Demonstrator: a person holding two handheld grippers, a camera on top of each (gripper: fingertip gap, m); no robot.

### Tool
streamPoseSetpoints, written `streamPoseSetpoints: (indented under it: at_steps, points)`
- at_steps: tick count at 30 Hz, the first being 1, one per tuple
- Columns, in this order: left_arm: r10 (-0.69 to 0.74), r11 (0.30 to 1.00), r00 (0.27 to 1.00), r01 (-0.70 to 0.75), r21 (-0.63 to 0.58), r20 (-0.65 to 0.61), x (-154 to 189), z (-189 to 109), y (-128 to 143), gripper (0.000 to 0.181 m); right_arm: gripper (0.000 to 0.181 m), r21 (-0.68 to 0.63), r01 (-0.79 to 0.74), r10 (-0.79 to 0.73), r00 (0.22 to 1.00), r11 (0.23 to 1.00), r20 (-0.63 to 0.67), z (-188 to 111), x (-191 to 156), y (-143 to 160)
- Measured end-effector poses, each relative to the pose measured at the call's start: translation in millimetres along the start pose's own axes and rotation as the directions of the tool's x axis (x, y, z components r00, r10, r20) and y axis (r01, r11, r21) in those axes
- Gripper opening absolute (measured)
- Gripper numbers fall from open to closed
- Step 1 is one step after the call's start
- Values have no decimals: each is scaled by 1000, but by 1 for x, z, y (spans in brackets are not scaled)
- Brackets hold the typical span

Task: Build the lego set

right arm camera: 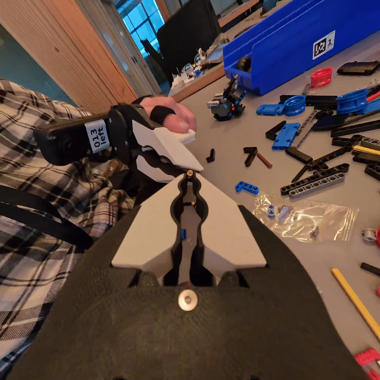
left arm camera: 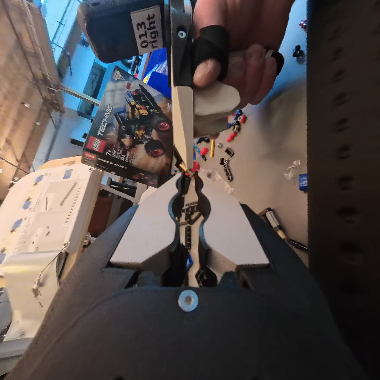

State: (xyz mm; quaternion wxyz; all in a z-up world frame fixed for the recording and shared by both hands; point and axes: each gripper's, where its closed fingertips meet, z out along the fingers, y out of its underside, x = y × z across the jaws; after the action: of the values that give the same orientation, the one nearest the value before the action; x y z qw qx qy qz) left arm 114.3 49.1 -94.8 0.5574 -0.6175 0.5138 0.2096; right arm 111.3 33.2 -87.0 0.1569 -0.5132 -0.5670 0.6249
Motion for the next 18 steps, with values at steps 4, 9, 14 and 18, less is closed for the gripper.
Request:
streamPoseSetpoints:
  at_steps: [4, 9, 14, 18]
  points:
    - [0, 1000, 1000, 0, 4, -11, -1, -1, 1, 2, 4, 9, 1, -1, 1000, 1000, 0, 0, 0, -1]
    - [33, 999, 994, -33, 6, -108, 5, 0, 4, 2, 3, -33, 37, -38, 999, 999, -20, 0, 2, 5]
    - [138, 989, 976, -145, -27, -170, 12, 0, 8, 1, 3, -86, 57, -60, 998, 995, -34, 2, 4, 13]
    - [117, 992, 979, -124, -30, -169, 12, 0, 8, 1, 4, -83, 40, -42, 999, 996, -23, 2, 4, 13]
